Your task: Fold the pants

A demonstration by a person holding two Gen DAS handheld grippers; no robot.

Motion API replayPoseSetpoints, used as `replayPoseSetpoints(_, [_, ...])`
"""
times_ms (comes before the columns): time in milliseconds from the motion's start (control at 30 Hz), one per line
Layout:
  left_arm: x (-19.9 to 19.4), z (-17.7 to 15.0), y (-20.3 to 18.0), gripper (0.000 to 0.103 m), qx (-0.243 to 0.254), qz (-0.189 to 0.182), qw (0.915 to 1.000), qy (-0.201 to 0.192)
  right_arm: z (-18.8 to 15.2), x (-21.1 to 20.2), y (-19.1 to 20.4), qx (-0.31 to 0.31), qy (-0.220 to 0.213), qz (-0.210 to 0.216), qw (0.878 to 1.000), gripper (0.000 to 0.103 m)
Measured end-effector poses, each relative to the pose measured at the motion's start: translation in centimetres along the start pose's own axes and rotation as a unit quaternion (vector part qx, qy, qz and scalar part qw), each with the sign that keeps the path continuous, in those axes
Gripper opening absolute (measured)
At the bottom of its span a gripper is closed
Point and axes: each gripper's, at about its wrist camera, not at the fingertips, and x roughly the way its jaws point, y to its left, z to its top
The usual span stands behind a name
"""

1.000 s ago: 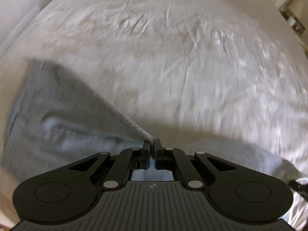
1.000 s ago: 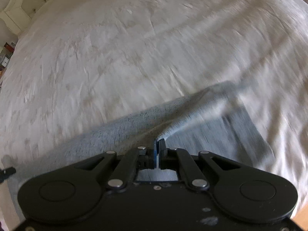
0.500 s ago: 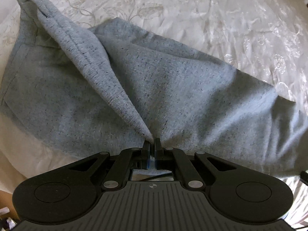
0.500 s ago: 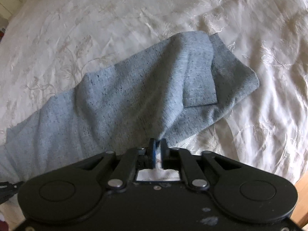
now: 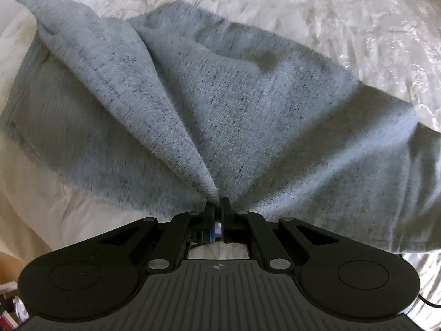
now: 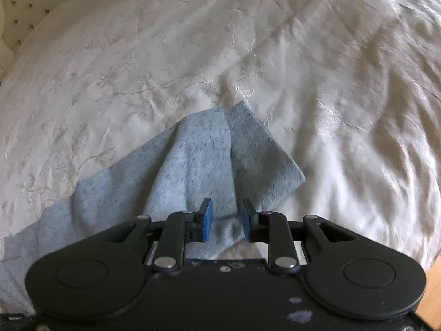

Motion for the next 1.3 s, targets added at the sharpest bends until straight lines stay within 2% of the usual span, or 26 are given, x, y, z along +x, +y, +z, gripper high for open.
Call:
replayPoseSetpoints(67, [0.3, -0.1, -0.2, 0.004, -0.009, 0.003, 1.0, 0.002, 0.7, 1.8, -0.5, -0.006, 0.018, 0.007, 1.0, 0.029])
replayPoseSetpoints(333, [1.2, -0.3, -1.1, 0.004, -0.019, 0.016, 0.9997, 0.006, 0.5, 4.5, -0.8, -0.014, 0.054, 0.04, 0.998, 0.033])
replayPoseSetpoints(367, [1.3, -0.4, -1.2, 0.004, -0.019, 0.02, 0.9996, 0.006, 0.5, 4.6, -0.7, -0.024, 0.055, 0.05, 0.997, 0.03])
replayPoseSetpoints(433, [1.4, -0.4, -1.5, 0.004, -0.019, 0.024, 0.9995, 0.005, 0.5, 4.1, -0.5, -0.049, 0.051, 0.057, 0.996, 0.006])
replayPoseSetpoints(533, [0.8, -1.1, -1.9, 0.004, -0.02, 0.028, 0.9994, 0.005, 0.7, 2.6, -0.2, -0.073, 0.035, 0.066, 0.995, 0.006])
replayPoseSetpoints(600, [0.5, -1.2, -2.0, 0.004, -0.021, 0.026, 0.9994, 0.002, 0.9, 0.4, -0.1, -0.103, 0.009, 0.047, 0.994, 0.006])
replayPoseSetpoints(633, [0.2, -1.1, -1.9, 0.004, -0.022, 0.024, 0.9995, 0.0, 1.1, -1.4, -0.7, -0.12, -0.015, 0.016, 0.992, 0.006])
replayPoseSetpoints(700, [-0.2, -1.2, -1.8, 0.004, -0.022, 0.021, 0.9995, -0.004, 1.2, -2.0, -1.3, -0.126, -0.02, 0.0, 0.992, 0.006])
replayPoseSetpoints(767, [-0.2, -1.3, -1.9, 0.004, -0.019, 0.02, 0.9996, -0.003, 1.5, -1.4, -2.3, -0.137, -0.004, -0.024, 0.99, 0.006])
replayPoseSetpoints(867, [0.2, -1.4, -2.2, 0.004, -0.016, 0.024, 0.9996, -0.001, 1.2, 0.5, -3.5, -0.128, 0.027, -0.031, 0.991, 0.006])
replayPoseSetpoints(967, [-1.0, -1.5, -2.3, 0.004, -0.013, 0.02, 0.9996, -0.015, 0.7, -0.2, -3.2, -0.145, 0.002, -0.029, 0.989, 0.005])
replayPoseSetpoints(1000, [-1.5, -1.4, -2.4, 0.004, -0.01, 0.019, 0.9996, -0.02, 0.6, -1.3, -2.8, -0.157, -0.023, -0.029, 0.987, 0.005])
replayPoseSetpoints(1033, [-1.9, -1.4, -2.4, 0.004, -0.008, 0.016, 0.9996, -0.024, 0.6, -1.3, -2.8, -0.157, -0.023, -0.029, 0.987, 0.004])
replayPoseSetpoints(1067, [-2.2, -1.6, -2.1, 0.004, -0.006, 0.013, 0.9995, -0.027, 0.4, -1.7, -2.8, -0.159, -0.034, -0.032, 0.986, 0.001])
replayPoseSetpoints(1200, [-2.5, -1.9, -2.0, 0.004, -0.013, 0.006, 0.9995, -0.03, 0.7, -2.8, -3.4, -0.16, -0.073, -0.056, 0.983, 0.001])
replayPoseSetpoints(1233, [-2.0, -1.9, -2.0, 0.004, -0.013, 0.005, 0.9994, -0.03, 1.0, -2.9, -3.7, -0.154, -0.076, -0.05, 0.984, 0.003])
replayPoseSetpoints(1300, [-1.8, -1.9, -2.1, 0.004, -0.01, 0.008, 0.9995, -0.03, 1.8, -2.7, -4.1, -0.145, -0.079, -0.009, 0.986, 0.012])
